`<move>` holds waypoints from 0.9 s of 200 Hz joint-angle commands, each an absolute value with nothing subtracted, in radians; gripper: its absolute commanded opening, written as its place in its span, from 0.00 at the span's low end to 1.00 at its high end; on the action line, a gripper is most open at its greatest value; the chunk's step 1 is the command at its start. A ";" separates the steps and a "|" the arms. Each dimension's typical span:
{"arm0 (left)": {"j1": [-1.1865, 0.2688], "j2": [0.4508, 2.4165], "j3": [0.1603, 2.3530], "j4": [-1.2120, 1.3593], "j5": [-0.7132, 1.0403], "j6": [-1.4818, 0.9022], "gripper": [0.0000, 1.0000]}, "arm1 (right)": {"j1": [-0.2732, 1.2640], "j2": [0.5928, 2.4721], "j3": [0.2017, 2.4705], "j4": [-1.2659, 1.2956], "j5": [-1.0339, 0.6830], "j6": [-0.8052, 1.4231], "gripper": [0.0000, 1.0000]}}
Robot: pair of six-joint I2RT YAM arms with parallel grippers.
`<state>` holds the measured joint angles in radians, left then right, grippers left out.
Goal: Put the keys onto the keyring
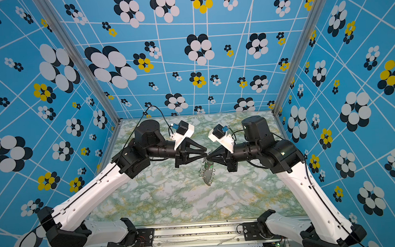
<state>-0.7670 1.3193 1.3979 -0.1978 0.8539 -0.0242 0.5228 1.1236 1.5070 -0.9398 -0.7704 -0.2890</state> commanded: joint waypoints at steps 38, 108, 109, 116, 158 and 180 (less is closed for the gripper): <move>-0.778 1.348 1.439 -0.243 0.828 0.011 0.22 | 0.534 1.121 1.544 -0.950 -0.776 -0.311 0.00; -0.789 1.354 1.446 -0.253 0.830 0.018 0.00 | 0.535 1.123 1.552 -0.945 -0.772 -0.312 0.00; -0.790 1.354 1.445 -0.253 0.830 0.018 0.00 | 0.535 1.123 1.553 -0.946 -0.772 -0.312 0.00; -0.790 1.353 1.443 -0.253 0.830 0.020 0.00 | 0.535 1.123 1.555 -0.945 -0.772 -0.311 0.00; -0.790 1.333 1.402 -0.180 0.822 -0.008 0.00 | 0.535 1.113 1.552 -0.936 -0.752 -0.302 0.00; -0.787 1.325 1.387 -0.138 0.819 -0.032 0.00 | 0.535 1.107 1.549 -0.936 -0.744 -0.298 0.10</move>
